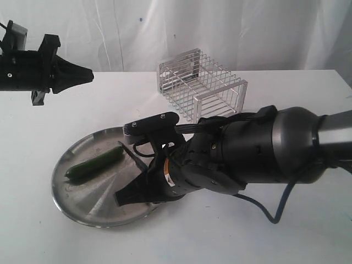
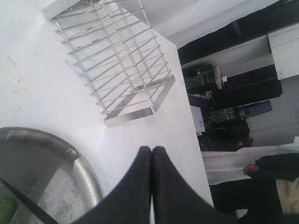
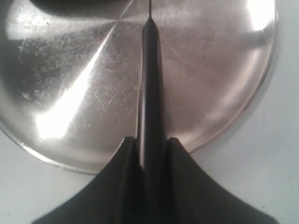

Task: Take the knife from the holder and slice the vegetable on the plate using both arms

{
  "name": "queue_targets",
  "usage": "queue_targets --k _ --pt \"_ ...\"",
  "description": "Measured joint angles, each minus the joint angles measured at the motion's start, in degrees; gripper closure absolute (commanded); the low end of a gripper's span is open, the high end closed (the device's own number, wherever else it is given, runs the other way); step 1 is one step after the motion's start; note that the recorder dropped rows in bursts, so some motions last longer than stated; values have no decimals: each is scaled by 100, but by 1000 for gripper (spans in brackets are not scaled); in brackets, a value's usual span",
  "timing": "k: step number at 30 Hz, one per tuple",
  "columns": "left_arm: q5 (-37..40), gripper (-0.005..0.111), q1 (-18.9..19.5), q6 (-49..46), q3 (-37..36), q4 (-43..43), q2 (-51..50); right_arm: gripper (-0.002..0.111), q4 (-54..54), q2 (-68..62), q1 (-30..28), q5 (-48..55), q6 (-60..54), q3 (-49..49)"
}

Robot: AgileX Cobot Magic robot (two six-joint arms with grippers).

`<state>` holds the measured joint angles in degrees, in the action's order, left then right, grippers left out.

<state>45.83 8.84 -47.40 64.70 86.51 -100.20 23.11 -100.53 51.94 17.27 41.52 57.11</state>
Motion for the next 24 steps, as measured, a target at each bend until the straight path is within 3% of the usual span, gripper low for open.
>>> queue_targets --k 9,24 --pt "299 107 0 -275 0 319 -372 108 36 -178 81 454 0 344" --pt "270 107 -10 -362 0 423 -375 108 246 -191 224 247 0 344"
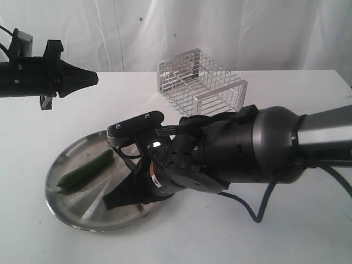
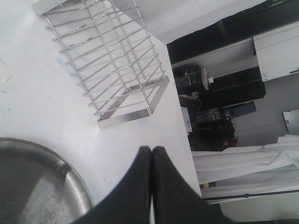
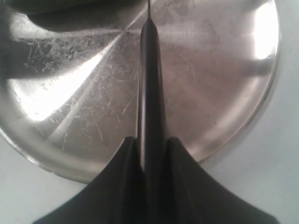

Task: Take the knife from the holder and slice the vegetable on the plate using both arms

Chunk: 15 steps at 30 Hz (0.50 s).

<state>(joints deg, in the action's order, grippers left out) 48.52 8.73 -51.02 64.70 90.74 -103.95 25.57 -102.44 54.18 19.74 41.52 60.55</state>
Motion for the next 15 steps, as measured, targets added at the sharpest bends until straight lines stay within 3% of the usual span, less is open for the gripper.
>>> queue_targets --k 15 --pt "0 107 0 -103 0 0 0 108 0 272 148 154 -22 0"
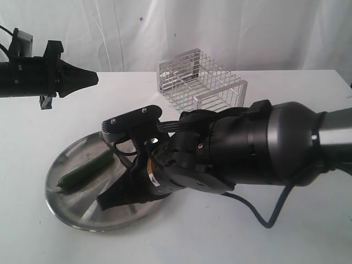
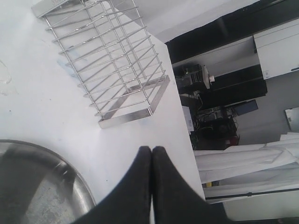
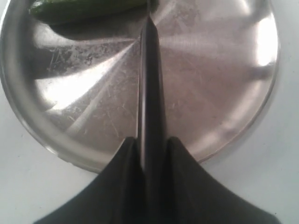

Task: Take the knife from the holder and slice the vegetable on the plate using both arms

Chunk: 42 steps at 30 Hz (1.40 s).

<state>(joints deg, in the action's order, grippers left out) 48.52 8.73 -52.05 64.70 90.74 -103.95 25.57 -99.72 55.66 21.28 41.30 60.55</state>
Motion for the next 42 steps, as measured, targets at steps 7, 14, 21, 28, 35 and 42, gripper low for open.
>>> queue_targets --k 7,14,21,28,35,42 --pt "0 107 0 0 0 0 0 108 98 -123 90 1 -50 0" --pt "0 107 0 -22 0 -59 0 108 187 -200 90 23 -53 0" --pt "-71 107 -308 -45 0 -197 -141 108 196 -251 90 23 -53 0" --pt "-263 107 -540 -45 0 -472 -472 108 196 -265 90 1 -43 0" --pt "-331 107 -540 195 0 -672 -731 108 196 -265 90 1 -43 0" --pt "-282 107 -540 798 0 -1747 -731 108 196 -265 90 1 -32 0"
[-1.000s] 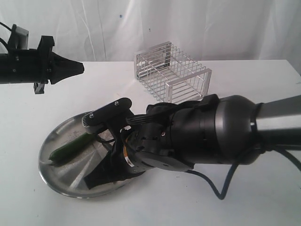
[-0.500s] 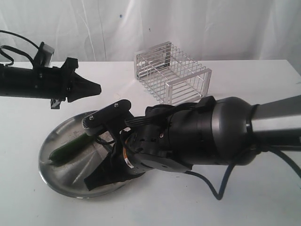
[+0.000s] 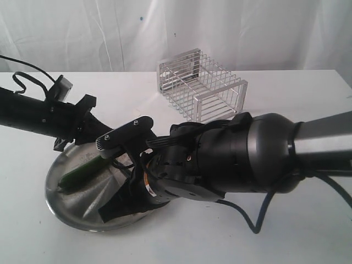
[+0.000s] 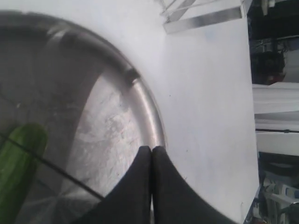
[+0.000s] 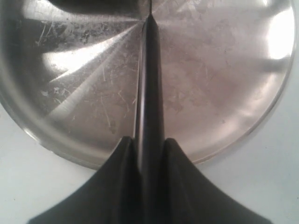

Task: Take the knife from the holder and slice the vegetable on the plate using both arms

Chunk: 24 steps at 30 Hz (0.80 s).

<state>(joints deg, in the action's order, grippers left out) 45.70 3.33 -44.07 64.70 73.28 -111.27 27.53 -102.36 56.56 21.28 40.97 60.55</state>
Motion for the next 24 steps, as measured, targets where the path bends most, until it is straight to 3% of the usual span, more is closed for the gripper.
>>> queue_targets --k 10,24 --pt "41 107 478 190 0 -435 0 108 0 0 0 0 12 0" --pt "-584 107 444 204 0 -552 0 108 0 0 0 -10 22 0"
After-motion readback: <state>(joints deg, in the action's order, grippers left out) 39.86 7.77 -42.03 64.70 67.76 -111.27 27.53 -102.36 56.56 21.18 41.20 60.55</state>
